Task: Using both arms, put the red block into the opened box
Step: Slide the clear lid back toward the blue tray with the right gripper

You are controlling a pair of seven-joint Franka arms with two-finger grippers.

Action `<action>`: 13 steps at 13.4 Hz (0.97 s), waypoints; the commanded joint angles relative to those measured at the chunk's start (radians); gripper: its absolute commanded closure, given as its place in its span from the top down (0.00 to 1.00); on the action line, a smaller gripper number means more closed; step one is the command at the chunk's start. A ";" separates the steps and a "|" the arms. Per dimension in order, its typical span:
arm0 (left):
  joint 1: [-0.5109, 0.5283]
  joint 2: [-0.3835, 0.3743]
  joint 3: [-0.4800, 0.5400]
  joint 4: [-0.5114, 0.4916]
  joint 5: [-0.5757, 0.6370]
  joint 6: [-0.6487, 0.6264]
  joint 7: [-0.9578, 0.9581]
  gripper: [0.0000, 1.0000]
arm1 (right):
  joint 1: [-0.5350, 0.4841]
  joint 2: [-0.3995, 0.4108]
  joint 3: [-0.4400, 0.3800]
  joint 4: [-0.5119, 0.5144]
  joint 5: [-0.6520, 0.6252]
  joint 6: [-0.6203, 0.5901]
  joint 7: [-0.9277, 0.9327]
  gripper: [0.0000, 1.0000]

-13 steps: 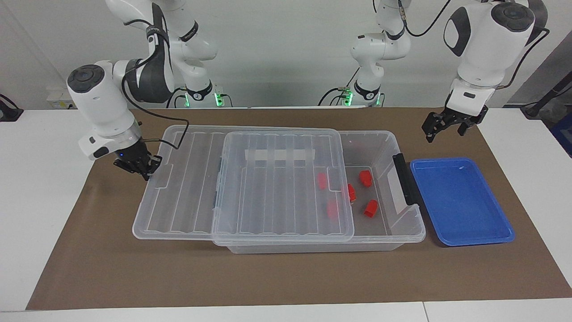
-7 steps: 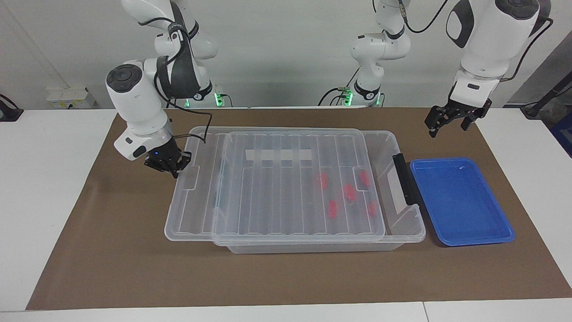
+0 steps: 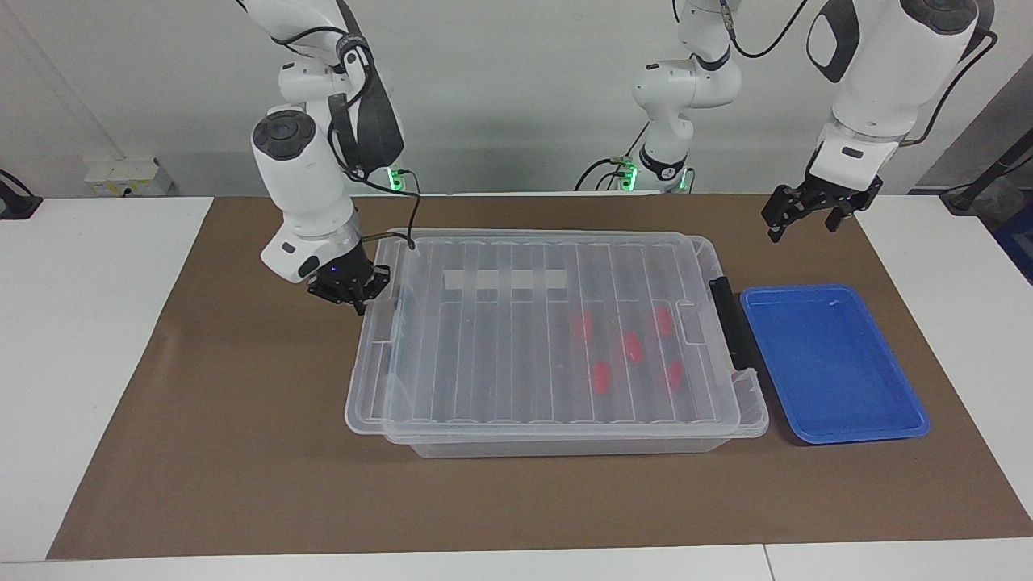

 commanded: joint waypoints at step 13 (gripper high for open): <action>0.007 0.026 0.008 0.076 -0.014 -0.082 0.069 1.00 | 0.037 -0.015 0.001 -0.010 0.028 0.000 0.046 0.00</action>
